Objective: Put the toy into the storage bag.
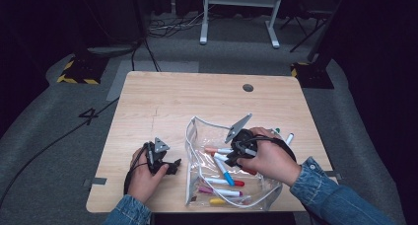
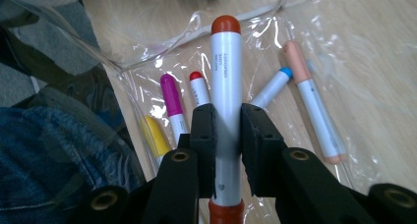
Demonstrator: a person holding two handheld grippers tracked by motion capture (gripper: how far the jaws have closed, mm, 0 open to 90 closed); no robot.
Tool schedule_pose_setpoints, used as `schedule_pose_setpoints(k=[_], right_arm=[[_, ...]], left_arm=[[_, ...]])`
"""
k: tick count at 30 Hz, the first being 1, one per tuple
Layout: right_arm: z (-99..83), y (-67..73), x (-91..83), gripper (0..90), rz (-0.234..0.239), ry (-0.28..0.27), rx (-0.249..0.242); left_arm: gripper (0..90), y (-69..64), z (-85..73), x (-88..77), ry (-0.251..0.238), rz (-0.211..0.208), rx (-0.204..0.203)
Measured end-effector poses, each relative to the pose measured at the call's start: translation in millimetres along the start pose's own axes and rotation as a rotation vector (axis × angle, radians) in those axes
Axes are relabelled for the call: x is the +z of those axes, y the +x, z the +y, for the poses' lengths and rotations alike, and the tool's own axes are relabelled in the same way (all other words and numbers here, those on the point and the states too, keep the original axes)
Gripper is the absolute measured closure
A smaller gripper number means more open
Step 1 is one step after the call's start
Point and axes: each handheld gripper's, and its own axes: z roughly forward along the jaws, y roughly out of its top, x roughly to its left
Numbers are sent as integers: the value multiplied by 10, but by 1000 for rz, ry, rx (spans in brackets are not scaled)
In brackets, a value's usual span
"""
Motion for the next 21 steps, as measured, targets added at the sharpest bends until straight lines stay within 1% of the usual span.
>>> schedule_pose_setpoints(k=[9,12,14,15,16,17,18,19,20,21], right_arm=[[49,38,316,773,40,82,-32],[62,61,363,772,56,101,-48],[64,80,383,772,84,115,-55],[61,89,397,770,90,117,-66],[57,98,411,768,96,132,-82],[50,105,426,734,107,152,-92],[41,112,438,663,117,143,-83],[36,114,444,598,124,119,-71],[33,114,439,555,127,105,-72],[32,113,422,536,118,92,-73]], left_arm=[[111,-1,-1,-1,1,-1,-1],[111,-1,0,0,1,-1,-1],[111,-1,-1,0,0,-1,-1],[111,0,0,0,0,0,0],[111,0,0,0,0,0,0],[111,-1,-1,-1,1,-1,-1],[111,-1,-1,0,1,-1,-1],[111,-1,-1,0,0,0,-1],[111,-1,-1,0,0,-1,-1],[111,-1,-1,0,0,-1,-1]])
